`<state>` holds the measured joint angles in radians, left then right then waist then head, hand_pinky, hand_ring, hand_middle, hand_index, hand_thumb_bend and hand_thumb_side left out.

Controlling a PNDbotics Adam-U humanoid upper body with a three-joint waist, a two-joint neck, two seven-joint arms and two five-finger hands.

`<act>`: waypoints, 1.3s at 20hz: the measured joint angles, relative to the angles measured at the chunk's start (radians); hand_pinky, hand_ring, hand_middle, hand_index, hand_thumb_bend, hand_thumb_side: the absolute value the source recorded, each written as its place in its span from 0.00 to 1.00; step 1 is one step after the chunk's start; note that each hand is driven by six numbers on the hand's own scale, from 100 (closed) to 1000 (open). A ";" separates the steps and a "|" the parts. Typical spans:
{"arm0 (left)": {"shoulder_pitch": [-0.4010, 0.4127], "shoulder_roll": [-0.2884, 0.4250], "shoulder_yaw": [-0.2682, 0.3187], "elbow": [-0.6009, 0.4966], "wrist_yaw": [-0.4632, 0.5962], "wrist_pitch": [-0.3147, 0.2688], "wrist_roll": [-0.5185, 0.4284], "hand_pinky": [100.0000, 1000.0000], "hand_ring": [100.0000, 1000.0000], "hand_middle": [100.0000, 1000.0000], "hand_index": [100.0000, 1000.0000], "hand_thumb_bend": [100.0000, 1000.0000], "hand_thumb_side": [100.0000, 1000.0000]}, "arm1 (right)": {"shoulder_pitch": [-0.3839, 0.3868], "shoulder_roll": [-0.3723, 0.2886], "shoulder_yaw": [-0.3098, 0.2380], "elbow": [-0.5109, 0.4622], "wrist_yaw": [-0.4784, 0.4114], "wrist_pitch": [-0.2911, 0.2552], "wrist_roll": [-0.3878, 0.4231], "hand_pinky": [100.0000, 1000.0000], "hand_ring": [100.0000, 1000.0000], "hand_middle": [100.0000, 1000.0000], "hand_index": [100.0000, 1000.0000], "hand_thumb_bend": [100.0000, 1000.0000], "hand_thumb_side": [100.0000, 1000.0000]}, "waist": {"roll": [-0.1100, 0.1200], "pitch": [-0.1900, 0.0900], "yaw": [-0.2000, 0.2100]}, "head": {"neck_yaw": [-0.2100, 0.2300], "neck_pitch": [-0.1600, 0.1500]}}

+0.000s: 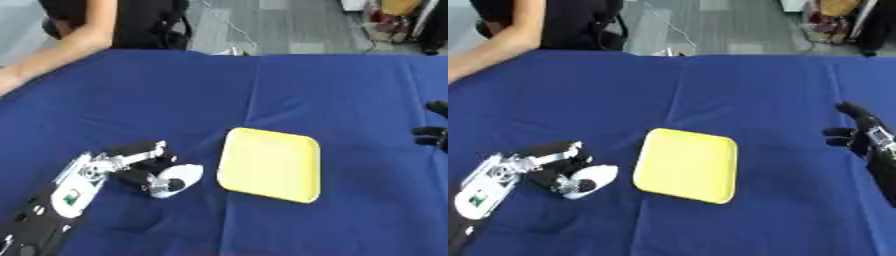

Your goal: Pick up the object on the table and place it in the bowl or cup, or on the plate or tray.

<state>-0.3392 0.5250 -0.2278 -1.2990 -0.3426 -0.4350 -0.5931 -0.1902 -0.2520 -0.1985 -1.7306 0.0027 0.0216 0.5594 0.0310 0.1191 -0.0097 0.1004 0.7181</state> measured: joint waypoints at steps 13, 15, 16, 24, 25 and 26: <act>0.000 -0.002 -0.003 -0.006 0.030 0.014 0.001 0.00 0.00 0.02 0.20 0.00 0.81 | 0.000 0.000 0.000 0.000 0.000 0.000 0.008 0.76 0.76 0.99 1.00 0.00 0.95 | 0.000 0.002 0.001 | 0.000 -0.001; 0.002 -0.001 -0.003 -0.011 0.038 0.016 0.000 0.00 0.00 0.02 0.19 0.00 0.79 | 0.000 0.000 0.000 0.001 0.000 0.000 0.008 0.76 0.76 0.99 1.00 0.00 0.95 | -0.001 0.003 0.001 | 0.000 -0.001; 0.005 -0.001 -0.005 -0.018 0.044 0.016 0.000 0.00 0.00 0.01 0.19 0.00 0.78 | 0.000 0.000 0.000 0.001 0.000 0.001 0.008 0.76 0.76 0.99 1.00 0.00 0.95 | -0.001 0.004 0.001 | 0.000 -0.001; 0.026 0.055 -0.011 -0.205 0.232 0.055 0.011 0.00 0.00 0.01 0.18 0.00 0.69 | 0.006 0.000 -0.001 0.006 0.002 0.000 0.008 0.76 0.76 0.99 1.00 0.00 0.95 | -0.003 0.009 0.005 | 0.000 -0.002; 0.025 0.063 -0.007 -0.230 0.257 0.068 0.010 0.00 0.00 0.01 0.18 0.00 0.69 | 0.008 0.000 -0.001 0.006 0.002 0.000 0.008 0.76 0.76 0.99 1.00 0.00 0.95 | -0.003 0.009 0.005 | 0.000 -0.002; 0.025 0.068 -0.004 -0.248 0.277 0.080 0.008 0.00 0.00 0.01 0.18 0.00 0.69 | 0.008 0.000 -0.001 0.007 0.002 0.000 0.008 0.76 0.76 0.99 1.00 0.00 0.95 | -0.003 0.009 0.005 | 0.000 -0.002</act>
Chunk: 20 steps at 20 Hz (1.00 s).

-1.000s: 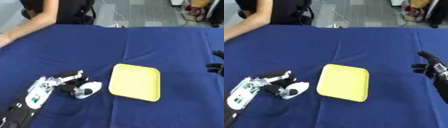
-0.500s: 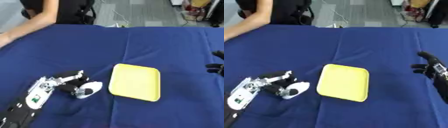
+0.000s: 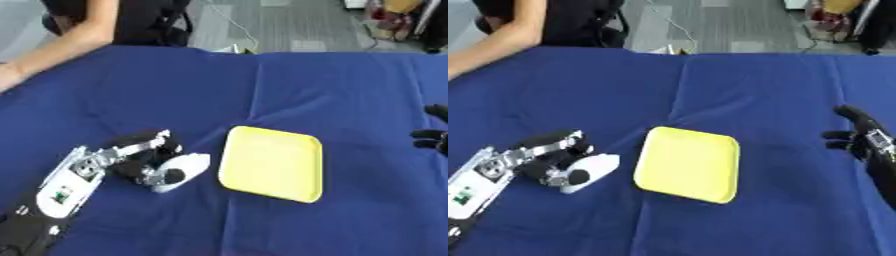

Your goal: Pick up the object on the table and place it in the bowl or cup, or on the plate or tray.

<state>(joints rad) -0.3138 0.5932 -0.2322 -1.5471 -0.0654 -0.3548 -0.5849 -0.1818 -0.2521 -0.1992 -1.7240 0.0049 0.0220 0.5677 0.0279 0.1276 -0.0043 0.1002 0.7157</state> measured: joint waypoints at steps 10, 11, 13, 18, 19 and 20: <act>0.000 0.002 0.010 -0.045 0.055 0.053 -0.017 0.00 0.00 0.01 0.18 0.00 0.71 | 0.000 0.000 -0.005 0.000 0.001 0.000 0.000 0.76 0.76 0.99 1.00 0.00 0.95 | 0.000 0.000 0.000 | 0.000 -0.004; 0.001 0.002 0.010 -0.046 0.056 0.054 -0.017 0.00 0.00 0.01 0.18 0.00 0.71 | 0.000 0.000 -0.005 0.000 0.001 0.000 0.000 0.76 0.76 0.99 1.00 0.00 0.95 | 0.000 0.000 0.000 | 0.000 -0.004; 0.001 0.002 0.011 -0.046 0.057 0.055 -0.018 0.00 0.00 0.01 0.18 0.00 0.71 | 0.000 0.000 -0.005 0.000 0.001 0.000 0.000 0.76 0.76 0.99 1.00 0.00 0.95 | 0.000 0.000 0.000 | 0.000 -0.004; -0.003 0.002 0.010 -0.046 0.069 0.060 -0.020 0.00 0.00 0.01 0.18 0.00 0.71 | 0.000 0.000 -0.005 0.001 0.001 0.000 0.000 0.76 0.76 0.99 1.00 0.00 0.95 | 0.000 0.000 0.000 | 0.000 -0.007; -0.012 0.001 0.010 -0.046 0.073 0.061 -0.022 0.00 0.00 0.01 0.18 0.00 0.71 | 0.000 0.000 -0.005 0.002 0.001 0.000 0.000 0.76 0.76 0.99 1.00 0.00 0.95 | 0.000 0.000 0.000 | 0.000 -0.007; -0.025 0.000 0.008 -0.045 0.075 0.064 -0.024 0.00 0.00 0.01 0.18 0.00 0.71 | 0.000 0.000 -0.005 0.002 0.001 0.000 0.000 0.76 0.76 0.99 1.00 0.00 0.95 | -0.001 0.000 0.000 | 0.000 -0.007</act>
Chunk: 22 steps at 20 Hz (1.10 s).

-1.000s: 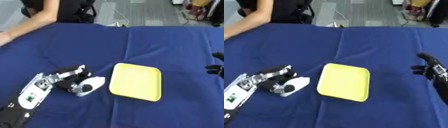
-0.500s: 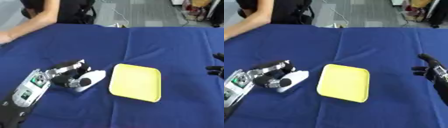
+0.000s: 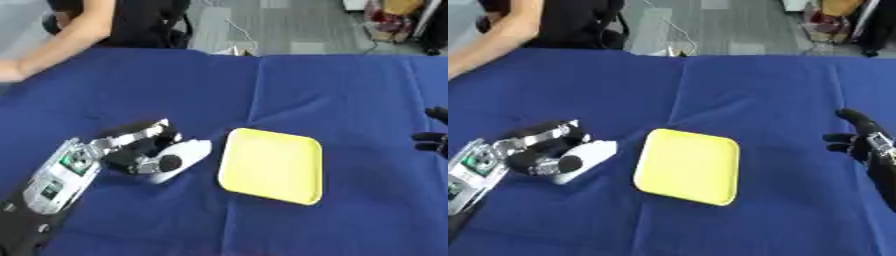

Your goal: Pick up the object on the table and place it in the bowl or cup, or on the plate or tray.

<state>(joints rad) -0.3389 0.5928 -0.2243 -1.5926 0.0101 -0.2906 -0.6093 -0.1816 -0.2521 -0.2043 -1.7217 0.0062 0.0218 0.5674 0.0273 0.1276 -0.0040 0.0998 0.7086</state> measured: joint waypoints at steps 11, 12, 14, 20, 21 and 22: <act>-0.209 -0.120 -0.099 0.096 -0.012 0.017 -0.075 0.00 0.00 0.01 0.18 0.00 0.70 | 0.000 0.000 0.001 0.003 0.000 -0.002 0.004 0.76 0.76 0.99 1.00 0.00 0.95 | -0.002 0.000 -0.015 | 0.011 -0.001; -0.220 -0.132 -0.108 0.108 -0.017 0.014 -0.082 0.00 0.00 0.01 0.18 0.00 0.69 | 0.000 0.000 0.001 0.003 0.000 -0.003 0.005 0.76 0.76 0.99 1.00 0.00 0.95 | -0.002 0.001 -0.016 | 0.012 -0.001; -0.239 -0.151 -0.121 0.129 -0.028 0.006 -0.094 0.00 0.00 0.01 0.18 0.00 0.69 | 0.000 0.000 0.002 0.003 0.000 -0.001 0.007 0.76 0.76 0.99 1.00 0.00 0.95 | -0.003 0.004 -0.016 | 0.015 -0.001; -0.268 -0.192 -0.145 0.164 -0.062 -0.017 -0.109 0.00 0.00 0.01 0.19 0.00 0.65 | 0.000 0.000 0.006 0.003 0.000 0.000 0.010 0.76 0.76 0.99 1.00 0.00 0.95 | -0.004 0.006 -0.016 | 0.018 -0.001; -0.274 -0.197 -0.149 0.168 -0.070 -0.023 -0.109 0.00 0.00 0.01 0.19 0.00 0.64 | 0.000 0.000 0.007 0.003 0.000 0.000 0.011 0.76 0.76 0.99 1.00 0.00 0.95 | -0.004 0.006 -0.016 | 0.018 -0.001; -0.278 -0.202 -0.152 0.173 -0.079 -0.028 -0.110 0.00 0.00 0.01 0.19 0.00 0.64 | 0.000 0.000 0.007 0.003 0.000 -0.001 0.012 0.76 0.76 0.99 1.00 0.00 0.95 | -0.004 0.006 -0.016 | 0.020 -0.001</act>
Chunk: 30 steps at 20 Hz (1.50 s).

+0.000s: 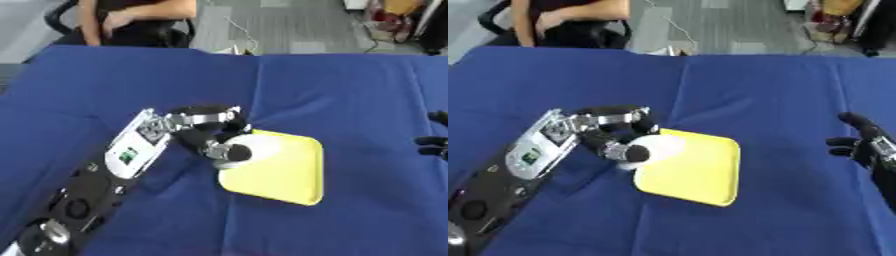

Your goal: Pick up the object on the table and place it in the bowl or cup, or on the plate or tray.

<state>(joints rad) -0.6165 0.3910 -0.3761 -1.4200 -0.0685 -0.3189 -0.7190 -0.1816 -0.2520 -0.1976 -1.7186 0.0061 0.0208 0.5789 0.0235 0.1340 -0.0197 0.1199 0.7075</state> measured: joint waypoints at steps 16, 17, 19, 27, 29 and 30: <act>-0.124 -0.117 -0.046 0.203 -0.165 -0.076 0.038 0.00 0.00 0.01 0.19 0.00 0.59 | 0.000 0.002 0.012 0.000 -0.002 0.001 0.016 0.75 0.75 0.99 1.00 0.00 0.95 | -0.007 0.000 -0.009 | 0.025 -0.008; -0.130 -0.124 -0.046 0.222 -0.179 -0.085 0.044 0.00 0.00 0.01 0.19 0.00 0.59 | 0.000 0.002 0.012 0.000 -0.002 0.001 0.016 0.75 0.75 0.99 1.00 0.00 0.95 | -0.007 0.001 -0.010 | 0.028 -0.008; -0.138 -0.134 -0.046 0.250 -0.202 -0.102 0.057 0.00 0.00 0.01 0.19 0.00 0.58 | 0.000 0.002 0.012 0.000 -0.003 0.002 0.017 0.75 0.75 0.99 1.00 0.00 0.96 | -0.007 0.002 -0.010 | 0.032 -0.008; -0.144 -0.141 -0.046 0.283 -0.232 -0.133 0.085 0.00 0.00 0.01 0.19 0.00 0.58 | 0.000 0.009 0.012 0.000 -0.003 0.004 0.019 0.75 0.75 0.99 1.00 0.00 0.96 | -0.007 0.003 -0.010 | 0.032 -0.008; -0.144 -0.141 -0.046 0.284 -0.234 -0.136 0.088 0.00 0.00 0.01 0.19 0.00 0.55 | 0.000 0.009 0.012 0.000 -0.003 0.004 0.019 0.75 0.75 0.99 1.00 0.00 0.96 | -0.007 0.003 -0.010 | 0.032 -0.008; -0.144 -0.141 -0.046 0.283 -0.236 -0.138 0.090 0.00 0.00 0.01 0.19 0.00 0.49 | 0.000 0.009 0.012 0.000 -0.003 0.004 0.019 0.75 0.75 0.99 1.00 0.00 0.96 | -0.007 0.003 -0.010 | 0.032 -0.008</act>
<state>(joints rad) -0.7608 0.2499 -0.4224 -1.1366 -0.3047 -0.4569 -0.6286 -0.1818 -0.2431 -0.1853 -1.7182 0.0035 0.0245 0.5976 0.0166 0.1365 -0.0293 0.1521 0.6997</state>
